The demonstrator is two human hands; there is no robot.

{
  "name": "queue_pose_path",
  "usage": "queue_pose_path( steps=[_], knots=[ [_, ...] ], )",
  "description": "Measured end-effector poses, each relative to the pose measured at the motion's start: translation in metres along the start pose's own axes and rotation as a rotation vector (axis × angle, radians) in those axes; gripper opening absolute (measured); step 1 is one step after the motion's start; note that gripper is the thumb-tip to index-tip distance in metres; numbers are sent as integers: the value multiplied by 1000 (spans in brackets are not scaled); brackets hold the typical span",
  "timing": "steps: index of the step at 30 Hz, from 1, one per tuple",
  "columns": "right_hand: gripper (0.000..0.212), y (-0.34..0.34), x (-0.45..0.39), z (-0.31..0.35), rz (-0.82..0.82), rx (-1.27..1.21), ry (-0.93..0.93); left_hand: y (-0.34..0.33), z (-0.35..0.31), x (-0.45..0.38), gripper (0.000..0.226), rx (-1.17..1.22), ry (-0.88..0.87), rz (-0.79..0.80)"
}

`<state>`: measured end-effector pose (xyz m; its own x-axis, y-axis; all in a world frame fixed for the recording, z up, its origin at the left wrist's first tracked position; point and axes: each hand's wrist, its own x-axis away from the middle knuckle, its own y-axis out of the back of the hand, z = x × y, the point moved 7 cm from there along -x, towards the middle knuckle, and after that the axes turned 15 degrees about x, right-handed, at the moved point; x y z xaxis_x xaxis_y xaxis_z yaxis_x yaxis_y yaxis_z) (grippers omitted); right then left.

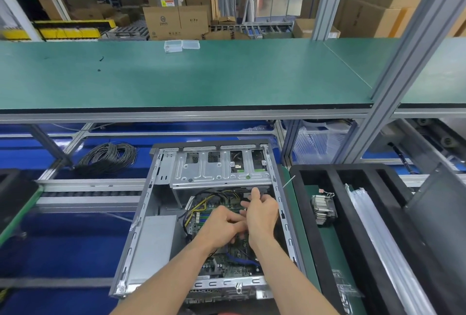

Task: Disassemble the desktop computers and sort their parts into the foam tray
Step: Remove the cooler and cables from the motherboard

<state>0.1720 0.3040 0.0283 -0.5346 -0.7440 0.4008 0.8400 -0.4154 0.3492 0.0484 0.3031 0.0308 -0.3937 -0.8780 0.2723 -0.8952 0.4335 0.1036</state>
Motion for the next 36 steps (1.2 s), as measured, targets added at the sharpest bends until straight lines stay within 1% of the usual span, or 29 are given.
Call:
queue_pose_path(
  steps=[5,9,10,12,14,16,17,19,21,23,25,26,29,33,34,36],
  knots=[
    [29,-3,-1,2,34,-20,7,-6,1,-1,31,-47,-8,14],
    [30,-1,-1,2,30,-35,6,1,3,-3,39,-15,-26,-21],
    [30,0,-1,1,26,-46,11,4,4,-4,39,10,-32,-48],
    [26,1,0,-2,51,-58,12,9,7,-9,30,63,-28,-137],
    [12,-1,3,-6,101,-72,-5,16,10,-17,21,98,-20,-241],
    [28,-3,6,-9,144,-103,-49,18,8,-25,16,120,-6,-291],
    [32,-3,7,-10,157,-115,-64,15,6,-28,16,148,10,-294],
    [30,0,8,-9,163,-110,-63,4,5,-32,15,290,60,-309],
    [25,1,7,-9,171,-76,-55,-8,6,-35,18,445,118,-352],
    [24,2,5,-10,169,-83,-58,-18,7,-38,28,546,150,-414],
    [23,0,4,-12,181,-102,-67,-16,6,-38,39,552,158,-501],
    [20,-1,2,-13,185,-102,-70,-14,6,-38,41,540,157,-530],
    [15,-5,-2,-16,212,-106,-82,-13,6,-40,37,571,135,-532],
    [14,-5,-4,-18,228,-103,-105,-17,7,-39,33,623,145,-518],
    [16,-4,-4,-19,213,-88,-130,-17,7,-38,33,617,146,-523],
    [26,-3,-5,-23,190,-47,-176,-16,5,-35,34,604,130,-514]
  ],
)
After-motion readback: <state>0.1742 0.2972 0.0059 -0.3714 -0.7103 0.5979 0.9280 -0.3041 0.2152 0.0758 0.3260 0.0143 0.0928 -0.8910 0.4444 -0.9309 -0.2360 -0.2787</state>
